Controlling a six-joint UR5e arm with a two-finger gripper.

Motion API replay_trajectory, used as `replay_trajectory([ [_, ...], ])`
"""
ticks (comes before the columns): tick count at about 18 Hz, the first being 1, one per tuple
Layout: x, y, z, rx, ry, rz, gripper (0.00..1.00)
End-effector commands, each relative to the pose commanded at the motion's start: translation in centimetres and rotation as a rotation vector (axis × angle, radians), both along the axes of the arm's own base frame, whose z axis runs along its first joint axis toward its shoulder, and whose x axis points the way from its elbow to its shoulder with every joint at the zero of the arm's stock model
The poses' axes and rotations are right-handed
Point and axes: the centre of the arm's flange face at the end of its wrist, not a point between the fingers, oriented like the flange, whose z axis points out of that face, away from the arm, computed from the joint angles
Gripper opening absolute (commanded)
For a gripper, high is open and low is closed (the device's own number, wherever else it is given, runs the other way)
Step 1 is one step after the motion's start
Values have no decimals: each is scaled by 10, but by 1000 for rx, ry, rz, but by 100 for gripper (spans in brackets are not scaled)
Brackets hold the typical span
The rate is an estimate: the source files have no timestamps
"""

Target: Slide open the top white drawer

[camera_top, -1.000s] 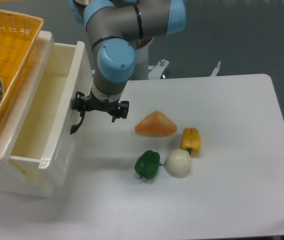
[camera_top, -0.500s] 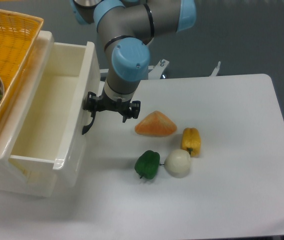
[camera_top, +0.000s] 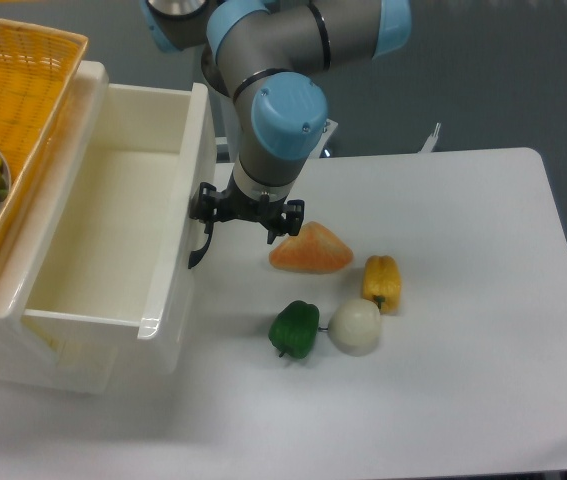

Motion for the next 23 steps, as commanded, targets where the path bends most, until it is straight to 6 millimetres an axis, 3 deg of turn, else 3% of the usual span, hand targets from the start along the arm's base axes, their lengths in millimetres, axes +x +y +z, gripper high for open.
replay_trajectory([
  [23, -9, -7, -1, -4, -11, 1, 100],
])
